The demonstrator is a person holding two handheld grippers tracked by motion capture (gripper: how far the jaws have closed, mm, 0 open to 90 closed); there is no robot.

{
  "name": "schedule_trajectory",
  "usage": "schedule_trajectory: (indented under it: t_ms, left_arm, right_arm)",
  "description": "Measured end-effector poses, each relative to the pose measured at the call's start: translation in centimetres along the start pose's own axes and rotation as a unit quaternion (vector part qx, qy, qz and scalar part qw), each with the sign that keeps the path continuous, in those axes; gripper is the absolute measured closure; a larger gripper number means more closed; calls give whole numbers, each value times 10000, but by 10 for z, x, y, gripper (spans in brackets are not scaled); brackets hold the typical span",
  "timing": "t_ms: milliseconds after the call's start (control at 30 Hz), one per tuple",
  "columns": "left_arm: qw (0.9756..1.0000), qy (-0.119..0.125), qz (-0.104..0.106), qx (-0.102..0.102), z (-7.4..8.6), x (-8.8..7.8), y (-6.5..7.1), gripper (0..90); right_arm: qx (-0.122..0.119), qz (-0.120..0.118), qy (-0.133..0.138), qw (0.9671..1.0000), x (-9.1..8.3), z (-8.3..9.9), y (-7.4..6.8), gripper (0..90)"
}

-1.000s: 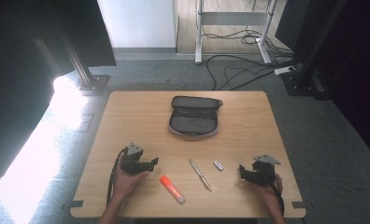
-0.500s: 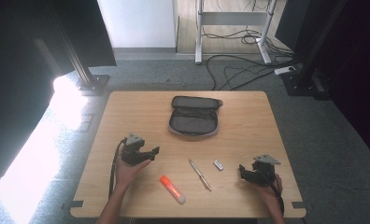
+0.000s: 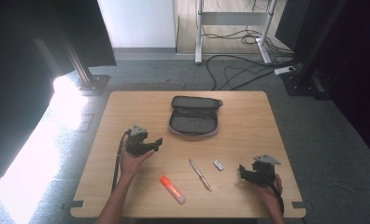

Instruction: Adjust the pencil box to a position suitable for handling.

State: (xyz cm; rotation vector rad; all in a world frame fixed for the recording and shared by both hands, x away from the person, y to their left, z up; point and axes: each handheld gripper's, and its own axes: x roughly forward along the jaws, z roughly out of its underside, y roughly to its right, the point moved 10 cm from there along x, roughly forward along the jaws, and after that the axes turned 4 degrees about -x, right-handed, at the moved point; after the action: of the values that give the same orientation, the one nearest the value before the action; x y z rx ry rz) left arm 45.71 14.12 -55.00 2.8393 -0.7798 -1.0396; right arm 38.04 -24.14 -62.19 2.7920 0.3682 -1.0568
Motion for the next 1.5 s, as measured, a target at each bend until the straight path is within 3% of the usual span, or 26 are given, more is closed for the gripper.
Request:
schedule_trajectory:
  t_ms: [200, 633, 900, 1067, 1500]
  left_arm:
    - [9998, -66, 118, -159, -10, 11, -2, 278]
    - [9995, -145, 235, -128, -28, 28, 6, 295]
    - [9997, -147, 182, -63, -38, 41, 10, 318]
    - [9993, -349, 121, -53, -40, 57, 7, 324]
    - [9990, -106, 148, -414, -43, 80, -8, 366]
  right_arm:
    - [5, 0, -2, 10000, 0, 0, 0, 186]
    - [5, 0, -3, 10000, 0, 0, 0, 187]
    - [1, 1, -2, 10000, 0, 0, 0, 187]
    - [5, 4, -1, 10000, 0, 0, 0, 187]
    - [21, 30, 1, 10000, 0, 0, 0, 192]
